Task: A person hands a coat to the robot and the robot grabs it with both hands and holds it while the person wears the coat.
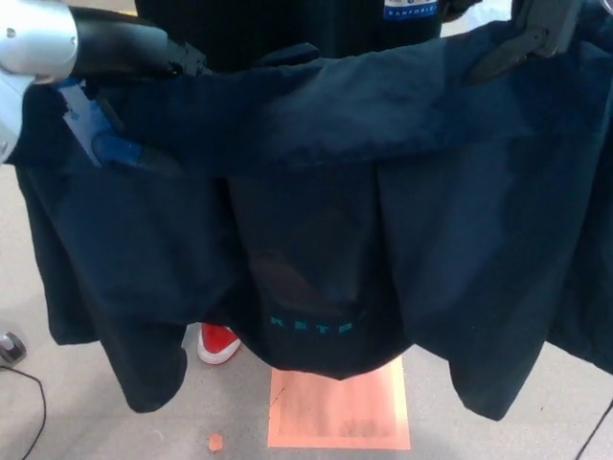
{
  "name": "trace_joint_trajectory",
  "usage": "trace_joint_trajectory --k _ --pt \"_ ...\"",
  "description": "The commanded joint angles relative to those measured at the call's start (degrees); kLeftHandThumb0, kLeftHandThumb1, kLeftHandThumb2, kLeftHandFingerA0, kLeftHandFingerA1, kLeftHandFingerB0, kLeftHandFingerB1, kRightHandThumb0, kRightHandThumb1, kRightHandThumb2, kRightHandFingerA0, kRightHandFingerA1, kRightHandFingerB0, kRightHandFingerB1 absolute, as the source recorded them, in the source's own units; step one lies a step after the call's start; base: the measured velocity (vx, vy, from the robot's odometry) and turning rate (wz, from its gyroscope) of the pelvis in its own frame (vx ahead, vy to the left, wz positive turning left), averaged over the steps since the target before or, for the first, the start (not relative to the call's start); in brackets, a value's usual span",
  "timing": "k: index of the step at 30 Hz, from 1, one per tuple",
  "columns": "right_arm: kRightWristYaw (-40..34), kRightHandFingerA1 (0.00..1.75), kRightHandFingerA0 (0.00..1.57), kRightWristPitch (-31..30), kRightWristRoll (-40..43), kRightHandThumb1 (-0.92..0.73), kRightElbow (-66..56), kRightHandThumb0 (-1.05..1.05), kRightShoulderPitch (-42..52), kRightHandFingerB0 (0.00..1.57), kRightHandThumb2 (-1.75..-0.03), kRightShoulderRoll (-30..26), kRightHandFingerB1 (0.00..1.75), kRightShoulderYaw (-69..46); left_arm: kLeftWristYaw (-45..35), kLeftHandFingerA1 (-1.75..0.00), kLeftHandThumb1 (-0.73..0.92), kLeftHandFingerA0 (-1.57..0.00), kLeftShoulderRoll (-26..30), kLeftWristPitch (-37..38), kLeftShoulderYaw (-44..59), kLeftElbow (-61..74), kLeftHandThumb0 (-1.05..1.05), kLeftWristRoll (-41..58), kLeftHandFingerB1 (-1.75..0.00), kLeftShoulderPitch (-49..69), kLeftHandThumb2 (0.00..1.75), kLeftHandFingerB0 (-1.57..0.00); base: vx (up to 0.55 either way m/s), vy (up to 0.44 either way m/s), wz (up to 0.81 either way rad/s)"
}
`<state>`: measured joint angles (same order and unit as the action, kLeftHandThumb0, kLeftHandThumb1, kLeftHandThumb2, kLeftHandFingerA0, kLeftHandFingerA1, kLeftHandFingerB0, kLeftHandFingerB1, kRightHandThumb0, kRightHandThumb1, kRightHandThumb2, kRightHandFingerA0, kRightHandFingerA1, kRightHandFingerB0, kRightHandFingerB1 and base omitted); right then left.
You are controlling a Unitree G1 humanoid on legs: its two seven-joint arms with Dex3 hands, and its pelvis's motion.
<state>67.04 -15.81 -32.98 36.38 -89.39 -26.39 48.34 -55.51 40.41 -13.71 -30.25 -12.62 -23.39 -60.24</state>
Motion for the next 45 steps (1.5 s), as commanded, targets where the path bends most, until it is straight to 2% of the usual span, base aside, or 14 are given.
trace_joint_trajectory --k 1,5,6,16,17,20,21,26,29,30,37,38,42,45 --pt "3.83 0.45 0.13 -0.1 -3.31 -0.47 -1.53 -0.79 3.28 0.0 -0.85 -0.81 0.1 0.04 -1.9 -0.47 0.52 -0.26 -0.19 -2.36 1.59 0.81 -0.89 -0.43 -0.18 3.05 0.89 -0.05 0.0 0.0 0.0" --pt "1.84 0.0 0.0 -0.93 -4.68 -0.52 -7.88 -0.88 6.18 0.0 -0.87 -2.96 0.01 -2.11 -2.15 -0.49 0.53 -0.39 0.03 -1.49 2.28 0.73 -0.92 -0.96 -0.14 3.71 0.89 -0.07 0.0 0.0 0.0" --pt "1.19 0.12 0.0 -0.85 -4.74 -0.46 -8.67 -0.8 5.93 0.0 -0.89 -3.12 0.12 -3.2 -2.05 -0.43 0.63 -0.58 0.26 -0.92 2.12 0.87 -0.88 -1.59 -0.23 3.81 0.6 -0.08 0.0 0.0 0.0" --pt "-3.45 0.0 0.0 3.73 -7.92 -0.51 -8.77 -0.9 4.13 0.0 -0.91 -3.36 0.03 -7.51 -2.72 -0.39 0.51 -0.11 -0.24 -2.28 3.7 1.44 -0.88 -1.26 -0.28 5.84 0.84 -0.07 0.0 0.0 0.0" --pt "-1.37 0.1 0.0 0.9 -7.34 -0.45 -7.05 -0.78 4.1 0.0 -0.89 -2.65 0.14 -7.99 -2.65 -0.48 0.2 -0.01 -0.06 -1.59 3.71 1.56 -0.38 -1.4 -0.48 6.03 0.88 0.0 0.0 0.0 0.0" --pt "2.02 0.31 0.09 -2.26 -6.62 -0.47 -5.45 -0.78 5.37 0.0 -0.85 -2.04 0.13 -8.87 -2.85 -0.49 0.55 -0.33 0.13 -1.46 3.72 2.25 -0.93 -2.0 -0.15 6.21 0.89 -0.07 0.0 0.0 0.0" --pt "2.5 0.49 0.33 -2.4 -6.65 -0.49 -5.45 -0.8 6.11 0.0 -0.84 -2.16 0.08 -8.85 -3.05 -0.39 0.63 -0.4 0.1 -1.64 3.84 2.39 -0.86 -1.9 -0.23 6.22 0.59 -0.08 0.0 0.0 0.0" --pt "3.22 0.46 0.18 0.27 -8.8 -0.46 -7.54 -0.82 11.17 0.0 -0.87 -4.02 0.11 -6.68 -3.06 -0.48 0.23 -0.01 -0.49 -1.83 3.9 2.71 -0.38 -1.8 -0.49 6.75 0.89 0.0 0.0 0.0 0.0" --pt "4.39 0.55 0.44 0.35 -9.44 -0.44 -7.14 -0.83 12.29 0.0 -0.86 -4.34 0.08 -6.19 -3.26 -0.32 0.61 -0.17 -0.8 -2.3 3.87 2.5 -0.83 -1.97 -0.23 6.37 0.6 -0.09 0.0 0.0 0.0" --pt "4.74 0.56 0.44 0.59 -9.46 -0.45 -6.79 -0.84 12.42 0.0 -0.86 -4.48 0.05 -6.11 -3.14 -0.48 0.21 -0.01 -1.02 -2.47 3.97 2.28 -0.38 -1.93 -0.48 6.29 0.87 0.0 0.0 0.0 0.0" --pt "5.91 0.48 0.34 1.74 -9.77 -0.49 -3.65 -0.87 13.39 0.0 -0.87 -4.39 0.0 -5.68 -2.16 -0.47 0.2 -0.01 -1.26 -1.07 3.61 1.03 -0.38 -3.16 -0.48 6.06 0.88 0.0 0.0 0.0 0.0" --pt "6.16 0.49 0.33 1.73 -9.76 -0.49 -3.6 -0.87 13.52 0.0 -0.87 -4.42 0.0 -5.69 -2.12 -0.33 0.61 -0.25 -1.36 -1.17 3.7 1.03 -0.85 -3.07 -0.24 6.1 0.6 -0.1 0.0 0.0 0.0" --pt "5.42 0.43 0.21 2.37 -9.22 -0.54 -4.61 -0.93 16.27 0.02 -0.89 -5.11 0.0 -6.55 -1.17 -0.45 0.52 -0.28 -1.85 -0.35 3.89 0.6 -0.87 -2.95 -0.25 6.34 0.89 -0.03 0.0 0.0 0.0" --pt "-5.19 0.46 0.8 7.52 -10.71 -0.76 -7.19 -0.84 20.66 0.52 -0.64 -6.11 0.37 -7.34 3.69 -0.55 0.59 -0.61 -2.05 2.87 5.14 1.31 -0.84 -3.23 -0.45 8.25 0.95 -0.36 0.0 0.0 0.0"
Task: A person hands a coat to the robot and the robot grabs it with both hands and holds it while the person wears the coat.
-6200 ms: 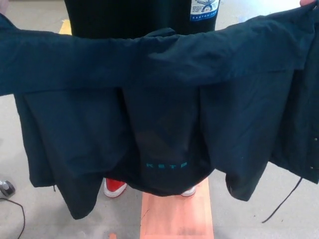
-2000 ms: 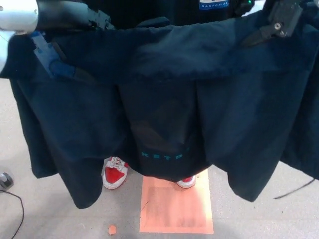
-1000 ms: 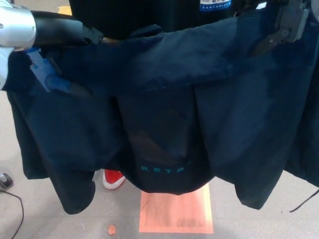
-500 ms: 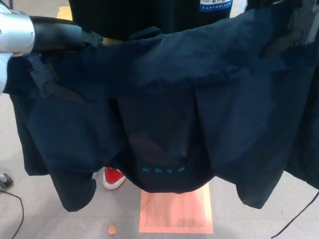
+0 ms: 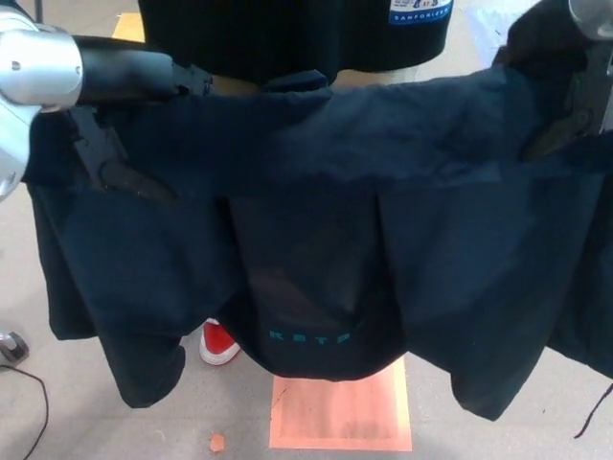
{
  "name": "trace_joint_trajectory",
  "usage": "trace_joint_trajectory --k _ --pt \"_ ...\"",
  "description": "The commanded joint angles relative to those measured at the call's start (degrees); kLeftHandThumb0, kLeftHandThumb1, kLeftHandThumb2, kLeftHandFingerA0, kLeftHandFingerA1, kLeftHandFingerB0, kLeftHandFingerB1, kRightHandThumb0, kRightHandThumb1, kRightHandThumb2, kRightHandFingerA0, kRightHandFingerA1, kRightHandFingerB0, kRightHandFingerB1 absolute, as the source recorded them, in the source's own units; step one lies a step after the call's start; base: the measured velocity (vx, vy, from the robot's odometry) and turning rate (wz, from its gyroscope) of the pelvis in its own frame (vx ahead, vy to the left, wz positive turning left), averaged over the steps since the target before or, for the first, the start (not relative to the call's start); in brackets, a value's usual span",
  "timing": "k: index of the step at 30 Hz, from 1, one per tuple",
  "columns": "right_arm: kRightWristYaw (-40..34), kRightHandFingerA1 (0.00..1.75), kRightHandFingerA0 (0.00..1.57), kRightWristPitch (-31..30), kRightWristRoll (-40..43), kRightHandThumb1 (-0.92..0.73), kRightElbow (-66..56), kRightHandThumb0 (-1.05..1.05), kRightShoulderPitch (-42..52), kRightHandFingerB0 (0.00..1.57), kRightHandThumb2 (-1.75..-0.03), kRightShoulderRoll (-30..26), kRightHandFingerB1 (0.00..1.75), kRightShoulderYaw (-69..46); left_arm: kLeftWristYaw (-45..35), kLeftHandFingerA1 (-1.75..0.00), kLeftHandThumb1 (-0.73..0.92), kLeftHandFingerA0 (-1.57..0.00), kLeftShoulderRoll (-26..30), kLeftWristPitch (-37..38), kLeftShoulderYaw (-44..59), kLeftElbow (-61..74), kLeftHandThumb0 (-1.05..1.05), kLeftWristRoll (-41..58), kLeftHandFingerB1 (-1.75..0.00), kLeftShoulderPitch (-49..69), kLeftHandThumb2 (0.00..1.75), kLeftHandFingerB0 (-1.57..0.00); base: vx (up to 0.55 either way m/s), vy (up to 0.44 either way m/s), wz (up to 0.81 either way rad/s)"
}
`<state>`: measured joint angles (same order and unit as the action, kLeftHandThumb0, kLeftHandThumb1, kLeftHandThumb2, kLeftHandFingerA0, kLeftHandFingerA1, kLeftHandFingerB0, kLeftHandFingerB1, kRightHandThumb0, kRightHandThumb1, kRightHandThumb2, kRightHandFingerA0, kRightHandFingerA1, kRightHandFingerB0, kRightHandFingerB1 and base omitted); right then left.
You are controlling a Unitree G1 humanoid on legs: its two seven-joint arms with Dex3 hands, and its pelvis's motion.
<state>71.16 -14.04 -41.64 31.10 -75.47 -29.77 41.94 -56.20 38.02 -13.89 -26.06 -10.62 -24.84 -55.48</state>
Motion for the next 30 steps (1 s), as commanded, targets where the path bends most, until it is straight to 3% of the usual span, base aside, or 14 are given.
trace_joint_trajectory --k 1,2,3,4,5,6,7,11,12,15,16,20,21,30 --pt "-11.64 0.51 1.0 7.06 -1.91 -0.83 -2.57 -0.79 7.73 0.77 -0.66 -2.97 0.46 -1.63 5.35 -0.44 0.77 -0.74 0.34 3.46 0.95 -0.46 -0.83 -2.29 -0.37 3.8 0.65 -0.54 0.0 0.0 0.0" --pt "-18.09 0.76 0.85 9.44 -1.82 -0.79 -4.45 -0.52 10.44 0.7 -1.16 -3.67 0.67 -3.28 9.8 -0.83 0.92 -1.16 0.49 5.05 0.77 0.81 -0.68 -4.8 -0.78 5.21 0.69 -1.06 0.0 0.0 0.0" --pt "-24.39 0.76 0.85 11.47 -2.09 -0.79 -6.34 -0.52 13.11 0.7 -1.16 -4.37 0.67 -4.69 14.69 -0.83 0.92 -1.16 0.66 6.9 0.7 2.19 -0.68 -7.31 -0.78 6.8 0.69 -1.06 0.0 0.0 0.0" --pt "-28.84 0.96 0.82 14.04 -2.59 -0.92 -7.48 -0.57 14.76 0.65 -0.74 -5.36 0.48 -5.42 19.53 -1.27 0.78 -1.07 0.67 9.0 0.72 2.58 -0.63 -9.19 -1.14 8.05 1.03 -0.93 0.0 0.0 0.0" --pt "-30.27 0.96 0.82 15.01 -2.79 -0.92 -7.83 -0.57 15.28 0.65 -0.74 -5.73 0.48 -5.66 21.22 -1.27 0.78 -1.07 0.66 9.76 0.73 2.63 -0.63 -9.81 -1.14 8.48 1.03 -0.93 0.0 0.0 0.0" --pt "-33.68 1.56 0.78 17.6 -1.97 -0.84 -7.79 -0.42 16.73 0.72 -0.7 -6.3 0.68 -6.89 25.93 -1.55 0.88 -0.8 0.59 10.81 0.35 2.92 -0.42 -12.12 -1.25 9.73 0.72 -0.67 0.0 0.0 0.0" --pt "-37.19 1.63 0.78 20.29 -1.95 -0.78 -7.89 -0.39 18.05 0.79 -0.68 -7.29 0.66 -7.61 30.43 -1.73 0.86 -0.71 0.13 12.25 0.36 2.56 -0.38 -13.32 -1.48 11.01 0.65 -0.58 0.0 0.0 0.0" --pt "-42.53 1.47 0.84 23.43 -2.2 -0.81 -7.59 -0.38 19.8 0.8 -0.68 -8.05 0.73 -8.94 33.83 -1.75 0.87 -0.73 -0.02 13.2 0.31 2.17 -0.38 -14.11 -1.56 11.98 0.65 -0.55 0.0 0.0 0.0" --pt "-44.38 1.63 0.77 23.71 -2.03 -0.87 -7.82 -0.41 20.66 0.7 -0.71 -8.14 1.09 -9.8 36.46 -1.75 0.84 -0.73 -0.35 13.35 0.55 2.1 -0.37 -14.72 -1.6 12.75 0.63 -0.53 0.0 0.0 0.0" --pt "-45.7 1.29 0.84 24.25 -2.17 -0.91 -7.54 -0.41 21.12 0.77 -0.68 -8.14 0.9 -10.49 38.38 -1.75 0.85 -0.71 -0.8 12.45 0.48 1.97 -0.38 -15.41 -1.58 13.57 0.63 -0.52 0.0 0.0 0.0" --pt "-46.3 1.55 0.81 24.12 -1.94 -0.88 -7.35 -0.39 21.33 0.73 -0.72 -7.92 1.08 -11.03 39.49 -1.75 0.83 -0.75 -0.94 12.26 0.52 1.89 -0.38 -15.75 -1.6 13.95 0.63 -0.55 0.0 0.0 0.0" --pt "-49.03 1.58 0.81 23.93 -1.71 -0.86 -6.97 -0.37 22.25 0.69 -0.71 -7.34 1.29 -12.68 42.27 -1.75 0.84 -0.76 -1.2 11.95 0.34 1.27 -0.38 -16.64 -1.59 14.79 0.64 -0.56 0.0 0.0 0.0" --pt "-50.78 1.74 0.78 24.11 -1.67 -0.86 -6.88 -0.38 22.79 0.61 -0.66 -7.29 1.57 -13.5 43.02 -1.75 0.84 -0.76 -0.92 12.37 0.14 1.38 -0.38 -17.08 -1.58 15.38 0.64 -0.57 0.0 0.0 0.0" --pt "-56.08 1.75 0.79 23.97 -0.12 -0.86 -5.94 -0.39 23.25 0.59 -0.66 -6.61 1.51 -19.03 51.45 -1.73 0.82 -0.77 -0.05 13.51 -0.65 0.27 -0.38 -21.1 -1.52 17.43 0.66 -0.65 0.0 0.0 0.0"
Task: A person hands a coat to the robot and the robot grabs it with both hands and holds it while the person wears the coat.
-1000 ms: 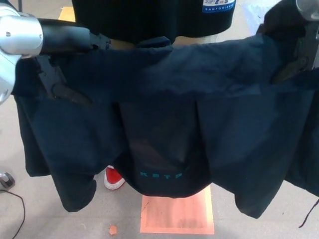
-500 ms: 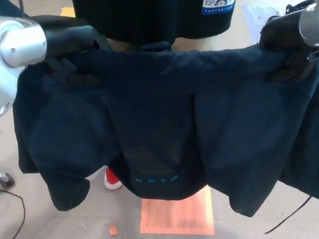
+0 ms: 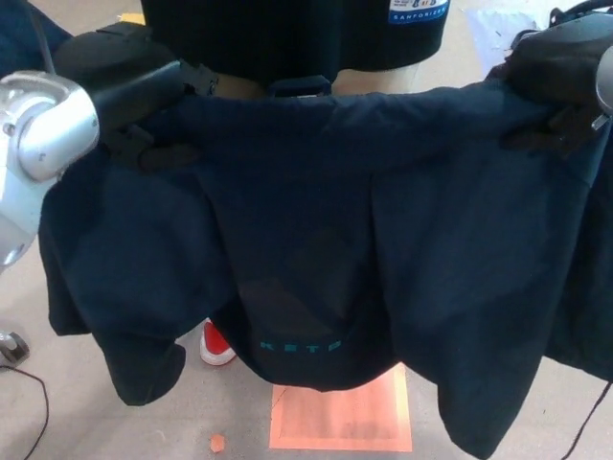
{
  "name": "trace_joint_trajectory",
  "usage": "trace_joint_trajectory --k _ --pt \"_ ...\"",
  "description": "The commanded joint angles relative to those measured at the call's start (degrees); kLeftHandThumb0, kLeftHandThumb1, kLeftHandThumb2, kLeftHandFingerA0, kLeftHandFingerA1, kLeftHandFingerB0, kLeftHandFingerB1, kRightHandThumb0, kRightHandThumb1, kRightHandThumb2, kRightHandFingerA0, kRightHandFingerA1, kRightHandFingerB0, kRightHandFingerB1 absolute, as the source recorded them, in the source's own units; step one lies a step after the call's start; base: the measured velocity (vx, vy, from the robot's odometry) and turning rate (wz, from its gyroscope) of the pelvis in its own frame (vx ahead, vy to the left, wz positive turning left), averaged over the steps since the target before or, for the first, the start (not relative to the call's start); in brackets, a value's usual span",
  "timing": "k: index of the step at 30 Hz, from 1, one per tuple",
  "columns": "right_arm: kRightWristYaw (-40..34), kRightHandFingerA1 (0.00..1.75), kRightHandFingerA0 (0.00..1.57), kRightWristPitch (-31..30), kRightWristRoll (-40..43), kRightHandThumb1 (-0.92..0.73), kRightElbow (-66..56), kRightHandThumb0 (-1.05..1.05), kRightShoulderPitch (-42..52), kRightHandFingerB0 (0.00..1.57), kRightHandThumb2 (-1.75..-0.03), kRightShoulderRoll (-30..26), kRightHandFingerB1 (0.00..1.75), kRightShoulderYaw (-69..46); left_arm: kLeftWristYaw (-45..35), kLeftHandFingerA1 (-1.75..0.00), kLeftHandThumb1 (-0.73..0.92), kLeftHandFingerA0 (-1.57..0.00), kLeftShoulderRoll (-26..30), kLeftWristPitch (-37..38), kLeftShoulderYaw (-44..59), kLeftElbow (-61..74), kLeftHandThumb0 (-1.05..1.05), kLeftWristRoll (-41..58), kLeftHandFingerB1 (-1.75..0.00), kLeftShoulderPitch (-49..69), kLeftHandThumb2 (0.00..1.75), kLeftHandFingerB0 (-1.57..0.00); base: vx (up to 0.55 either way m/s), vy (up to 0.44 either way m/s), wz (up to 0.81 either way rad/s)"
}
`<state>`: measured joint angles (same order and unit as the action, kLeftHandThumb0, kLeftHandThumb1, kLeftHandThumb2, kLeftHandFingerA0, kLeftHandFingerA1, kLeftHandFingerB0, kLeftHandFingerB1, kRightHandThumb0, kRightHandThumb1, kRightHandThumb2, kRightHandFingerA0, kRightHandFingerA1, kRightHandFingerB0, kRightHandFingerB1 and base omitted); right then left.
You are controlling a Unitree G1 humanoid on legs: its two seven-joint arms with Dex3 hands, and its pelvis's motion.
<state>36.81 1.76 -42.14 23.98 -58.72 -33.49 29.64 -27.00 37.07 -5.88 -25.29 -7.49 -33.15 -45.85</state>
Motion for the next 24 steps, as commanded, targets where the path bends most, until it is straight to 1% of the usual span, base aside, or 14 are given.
trace_joint_trajectory --k 1,6,8,11,12,14,15,16,17,19,21,22,23,24 --pt "-22.42 1.75 0.79 8.31 0.43 -0.86 1.54 -0.39 6.41 0.59 -0.66 -2.72 1.51 -7.13 23.31 -1.73 0.82 -0.77 0.88 5.43 -1.44 -2.88 -0.38 -13.35 -1.52 7.88 0.66 -0.65 0.0 0.0 0.0" --pt "-27.88 1.75 0.77 3.03 3.71 -0.84 0.81 -0.42 6.03 0.57 -0.65 0.48 1.58 -14.5 40.04 -1.75 0.71 -0.85 -0.67 7.63 1.4 -6.59 -0.39 -15.1 -1.39 6.37 0.63 -0.64 0.0 0.0 0.0" --pt "-29.66 1.75 0.75 3.52 5.17 -0.85 0.28 -0.38 5.2 0.58 -0.65 1.05 1.52 -16.98 45.31 -1.75 0.83 -0.87 -1.08 6.78 2.8 -7.85 -0.3 -15.71 -1.59 4.74 0.63 -0.6 0.0 0.0 0.0" --pt "-31.23 1.75 0.73 1.85 5.41 -0.84 -0.16 -0.4 3.84 0.58 -0.65 2.51 1.53 -18.65 46.37 -1.75 0.87 -0.86 -1.93 7.71 5.79 -8.46 -0.3 -12.53 -1.62 3.14 0.64 -0.58 0.0 0.0 0.0" --pt "-31.96 1.75 0.73 2.0 5.59 -0.84 0.09 -0.39 2.9 0.58 -0.65 2.94 1.53 -19.31 46.98 -1.73 0.81 -0.84 -2.0 6.91 6.43 -9.08 -0.34 -12.4 -1.5 1.8 0.66 -0.66 0.0 0.0 0.0" --pt "-31.91 1.75 0.72 1.47 5.66 -0.87 1.12 -0.39 1.27 0.55 -0.66 3.42 1.53 -19.79 47.68 -1.72 0.79 -0.85 -2.35 5.94 6.67 -10.32 -0.37 -12.59 -1.5 0.01 0.67 -0.67 0.0 0.0 0.0" --pt "-32.25 1.59 0.74 1.31 5.33 -0.85 1.03 -0.39 0.67 0.67 -0.7 3.47 1.22 -19.84 47.66 -1.65 0.78 -0.94 -1.96 5.75 6.79 -10.29 -0.33 -12.91 -1.15 -0.8 0.63 -0.72 0.0 0.0 0.0" --pt "-33.16 1.7 0.75 1.27 4.83 -0.87 1.02 -0.39 -0.57 0.63 -0.67 3.77 1.42 -20.18 48.24 -1.71 0.76 -0.9 -0.77 6.89 7.17 -10.93 -0.31 -13.11 -1.35 -2.61 0.64 -0.66 0.0 0.0 0.0" --pt "-33.34 1.7 0.75 1.38 4.8 -0.87 1.08 -0.39 -0.72 0.63 -0.67 3.89 1.42 -20.32 48.56 -1.71 0.76 -0.9 -0.53 7.54 7.25 -11.26 -0.31 -13.0 -1.35 -2.87 0.64 -0.66 0.0 0.0 0.0" --pt "-34.57 1.47 0.88 2.59 4.23 -0.84 3.24 -0.39 -3.43 0.77 -0.68 3.74 1.18 -20.09 52.33 -1.75 0.8 -0.83 0.93 11.63 8.04 -14.57 -0.33 -12.39 -1.62 -5.97 0.62 -0.57 0.0 0.0 0.0" --pt "-34.82 1.54 0.86 2.59 4.16 -0.83 3.95 -0.38 -4.42 0.75 -0.7 3.91 1.26 -20.29 52.57 -1.75 0.77 -0.82 1.03 11.28 8.61 -15.2 -0.33 -12.0 -1.57 -7.08 0.62 -0.61 0.0 0.0 0.0" --pt "-34.99 1.3 0.89 2.61 4.25 -0.86 4.28 -0.39 -5.12 0.76 -0.67 3.85 1.07 -20.56 52.73 -1.73 0.83 -0.86 1.41 10.54 8.53 -15.32 -0.37 -12.63 -1.53 -8.02 0.7 -0.7 0.0 0.0 0.0" --pt "-35.25 1.3 0.89 2.45 4.19 -0.86 4.53 -0.39 -5.77 0.76 -0.67 3.74 1.07 -20.77 52.91 -1.73 0.83 -0.86 1.87 9.79 8.3 -15.38 -0.37 -13.48 -1.53 -8.99 0.7 -0.7 0.0 0.0 0.0" --pt "-35.62 1.15 0.98 2.44 4.2 -0.69 4.79 -0.37 -6.21 0.79 -1.08 3.81 0.99 -20.95 53.06 -1.73 0.83 -0.87 2.15 9.67 8.25 -15.5 -0.37 -13.77 -1.52 -9.5 0.7 -0.7 0.0 0.0 0.0"
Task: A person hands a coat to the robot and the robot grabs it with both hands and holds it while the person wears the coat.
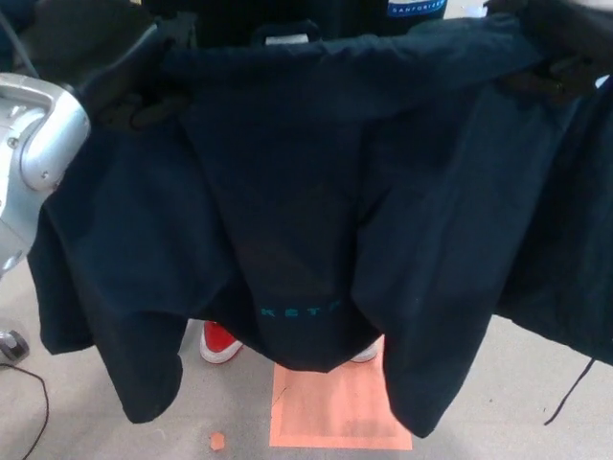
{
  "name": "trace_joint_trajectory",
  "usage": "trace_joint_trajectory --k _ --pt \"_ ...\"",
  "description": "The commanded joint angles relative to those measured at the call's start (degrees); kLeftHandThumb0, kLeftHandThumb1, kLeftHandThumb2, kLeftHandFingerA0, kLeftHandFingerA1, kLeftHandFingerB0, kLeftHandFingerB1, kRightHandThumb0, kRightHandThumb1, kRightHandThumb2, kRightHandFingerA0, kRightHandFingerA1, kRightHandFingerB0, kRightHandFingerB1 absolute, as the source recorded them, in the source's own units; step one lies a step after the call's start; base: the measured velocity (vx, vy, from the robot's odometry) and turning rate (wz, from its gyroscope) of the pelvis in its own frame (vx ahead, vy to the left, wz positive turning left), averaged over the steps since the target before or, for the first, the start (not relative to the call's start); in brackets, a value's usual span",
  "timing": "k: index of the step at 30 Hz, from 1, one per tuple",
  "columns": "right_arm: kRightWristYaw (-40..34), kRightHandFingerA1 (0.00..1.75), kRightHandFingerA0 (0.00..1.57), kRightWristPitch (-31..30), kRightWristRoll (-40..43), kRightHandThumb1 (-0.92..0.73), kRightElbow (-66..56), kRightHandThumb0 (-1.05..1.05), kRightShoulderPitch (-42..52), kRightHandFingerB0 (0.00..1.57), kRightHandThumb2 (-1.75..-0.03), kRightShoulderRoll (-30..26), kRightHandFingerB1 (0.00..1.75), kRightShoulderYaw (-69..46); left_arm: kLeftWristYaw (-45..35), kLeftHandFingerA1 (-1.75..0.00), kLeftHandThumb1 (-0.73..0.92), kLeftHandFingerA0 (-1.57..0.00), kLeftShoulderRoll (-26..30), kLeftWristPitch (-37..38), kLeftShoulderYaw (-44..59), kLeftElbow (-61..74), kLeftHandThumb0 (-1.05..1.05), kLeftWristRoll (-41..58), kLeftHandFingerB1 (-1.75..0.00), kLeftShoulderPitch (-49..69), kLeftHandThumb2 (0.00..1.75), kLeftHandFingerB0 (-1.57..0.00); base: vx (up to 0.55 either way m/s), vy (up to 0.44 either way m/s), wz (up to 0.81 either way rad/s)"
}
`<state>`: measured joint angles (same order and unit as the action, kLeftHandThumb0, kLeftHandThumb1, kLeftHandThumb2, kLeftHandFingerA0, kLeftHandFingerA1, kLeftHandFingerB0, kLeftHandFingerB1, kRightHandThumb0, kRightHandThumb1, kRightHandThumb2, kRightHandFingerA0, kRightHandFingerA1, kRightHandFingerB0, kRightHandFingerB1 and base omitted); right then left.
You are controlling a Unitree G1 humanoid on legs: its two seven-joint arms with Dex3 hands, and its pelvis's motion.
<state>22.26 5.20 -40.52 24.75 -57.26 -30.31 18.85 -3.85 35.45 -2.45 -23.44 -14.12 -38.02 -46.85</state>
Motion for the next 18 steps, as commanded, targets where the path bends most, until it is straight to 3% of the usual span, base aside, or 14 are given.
trace_joint_trajectory --k 1,2,3,4,6,7,8,10,11,13,14,15,16,18 --pt "-21.36 1.63 0.83 -1.01 2.72 -0.87 4.46 -0.4 -8.36 0.71 -0.66 0.68 1.38 -10.43 30.24 -1.75 0.82 -0.88 3.92 6.49 6.31 -9.44 -0.37 -8.96 -1.53 -9.33 0.69 -0.69 0.0 0.0 0.0" --pt "-21.57 1.63 0.83 -1.0 2.86 -0.87 4.92 -0.4 -9.07 0.71 -0.66 0.7 1.38 -10.7 30.64 -1.75 0.82 -0.88 4.01 6.79 6.19 -10.14 -0.37 -8.96 -1.53 -10.2 0.69 -0.69 0.0 0.0 0.0" --pt "-23.09 1.54 0.93 -0.98 2.55 -0.83 6.43 -0.39 -11.31 0.83 -0.7 0.61 1.32 -10.92 30.81 -1.74 0.84 -0.89 4.29 7.41 6.33 -11.71 -0.36 -8.52 -1.57 -12.34 0.65 -0.66 0.0 0.0 0.0" --pt "-24.06 1.7 0.87 -0.76 2.35 -0.82 7.45 -0.42 -12.8 0.79 -0.71 0.49 1.5 -11.05 30.6 -1.75 0.85 -0.92 4.55 7.53 6.44 -12.47 -0.36 -8.3 -1.61 -13.66 0.65 -0.66 0.0 0.0 0.0" --pt "-25.13 1.75 0.87 0.06 2.22 -0.84 8.77 -0.39 -14.42 0.71 -0.65 0.19 1.55 -11.16 31.0 -1.75 0.82 -0.92 4.75 7.35 6.23 -13.54 -0.37 -8.53 -1.6 -15.28 0.65 -0.67 0.0 0.0 0.0" --pt "-25.79 1.75 0.87 0.65 2.15 -0.84 9.54 -0.39 -15.29 0.71 -0.65 -0.07 1.55 -11.19 31.87 -1.75 0.82 -0.92 4.73 7.3 5.97 -14.46 -0.37 -8.92 -1.6 -16.35 0.65 -0.67 0.0 0.0 0.0" --pt "-26.98 1.62 0.89 1.72 2.58 -0.86 11.4 -0.4 -17.5 0.74 -0.65 -0.62 1.38 -11.66 32.0 -1.73 0.77 -0.89 4.62 6.94 6.21 -15.75 -0.35 -8.66 -1.5 -18.62 0.67 -0.7 0.0 0.0 0.0" --pt "-27.07 1.64 0.87 1.95 2.86 -0.88 13.19 -0.41 -20.22 0.71 -0.66 -1.38 1.39 -12.01 31.87 -1.63 0.76 -0.98 4.89 7.15 6.03 -17.71 -0.32 -8.56 -1.47 -21.51 0.63 -0.75 0.0 0.0 0.0" --pt "-27.42 1.75 0.83 2.5 2.85 -0.87 14.18 -0.4 -21.54 0.67 -0.66 -1.85 1.53 -12.08 32.52 -1.6 0.8 -1.0 4.97 6.85 5.63 -18.96 -0.35 -9.04 -1.39 -23.14 0.64 -0.78 0.0 0.0 0.0" --pt "-26.72 1.75 0.9 3.93 3.09 -0.88 16.17 -0.39 -24.65 0.72 -0.67 -3.39 1.62 -12.22 33.02 -1.65 0.83 -0.99 5.37 6.89 5.09 -21.4 -0.4 -9.5 -1.36 -26.95 0.64 -0.78 0.0 0.0 0.0" --pt "-27.27 1.75 0.89 4.98 3.17 -0.86 17.16 -0.39 -25.85 0.68 -0.66 -3.96 1.63 -12.36 33.63 -1.72 0.8 -0.92 5.54 7.46 5.0 -22.45 -0.38 -9.48 -1.5 -28.52 0.7 -0.73 0.0 0.0 0.0" --pt "-28.12 1.75 0.89 6.17 3.24 -0.86 18.24 -0.39 -27.04 0.68 -0.66 -4.47 1.63 -12.49 34.42 -1.72 0.8 -0.92 5.71 8.2 4.92 -23.59 -0.38 -9.42 -1.5 -30.08 0.7 -0.73 0.0 0.0 0.0" --pt "-28.52 1.72 0.86 5.98 2.58 -0.85 19.24 -0.43 -28.16 0.77 -0.71 -4.91 1.52 -12.1 34.2 -1.71 0.8 -0.96 6.06 8.92 4.92 -24.18 -0.34 -9.19 -1.58 -31.11 0.64 -0.7 0.0 0.0 0.0" --pt "-29.11 1.74 0.85 6.44 2.24 -0.87 21.05 -0.4 -30.07 0.69 -0.66 -5.38 1.55 -11.9 34.91 -1.73 0.78 -0.94 6.24 10.0 4.37 -26.24 -0.34 -9.24 -1.61 -33.34 0.63 -0.68 0.0 0.0 0.0"
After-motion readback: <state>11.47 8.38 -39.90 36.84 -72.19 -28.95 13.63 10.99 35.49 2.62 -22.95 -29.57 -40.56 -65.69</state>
